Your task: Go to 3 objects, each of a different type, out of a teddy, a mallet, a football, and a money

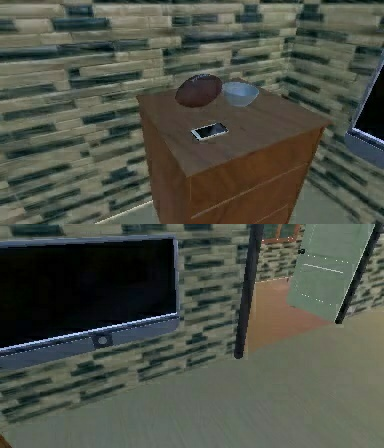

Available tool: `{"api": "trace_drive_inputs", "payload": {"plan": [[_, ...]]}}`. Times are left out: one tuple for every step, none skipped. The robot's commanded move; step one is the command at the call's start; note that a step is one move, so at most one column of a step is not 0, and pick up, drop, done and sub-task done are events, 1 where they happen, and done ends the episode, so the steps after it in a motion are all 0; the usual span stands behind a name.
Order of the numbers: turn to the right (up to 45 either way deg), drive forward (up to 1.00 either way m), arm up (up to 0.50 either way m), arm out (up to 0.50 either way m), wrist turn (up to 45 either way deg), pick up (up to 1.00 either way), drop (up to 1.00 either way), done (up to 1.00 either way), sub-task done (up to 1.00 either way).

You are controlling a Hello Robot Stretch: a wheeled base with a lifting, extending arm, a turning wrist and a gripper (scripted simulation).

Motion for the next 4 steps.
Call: {"api": "trace_drive_inputs", "payload": {"plan": [[45.0,0.00,0.00,0.00,0.0,0.00,0.00,0.00,0.00],[45.0,0.00,0.00,0.00,0.0,0.00,0.00,0.00,0.00],[30.0,0.00,0.00,0.00,0.0,0.00,0.00,0.00,0.00],[0.0,1.00,0.00,0.00,0.0,0.00,0.00,0.00,0.00]]}}
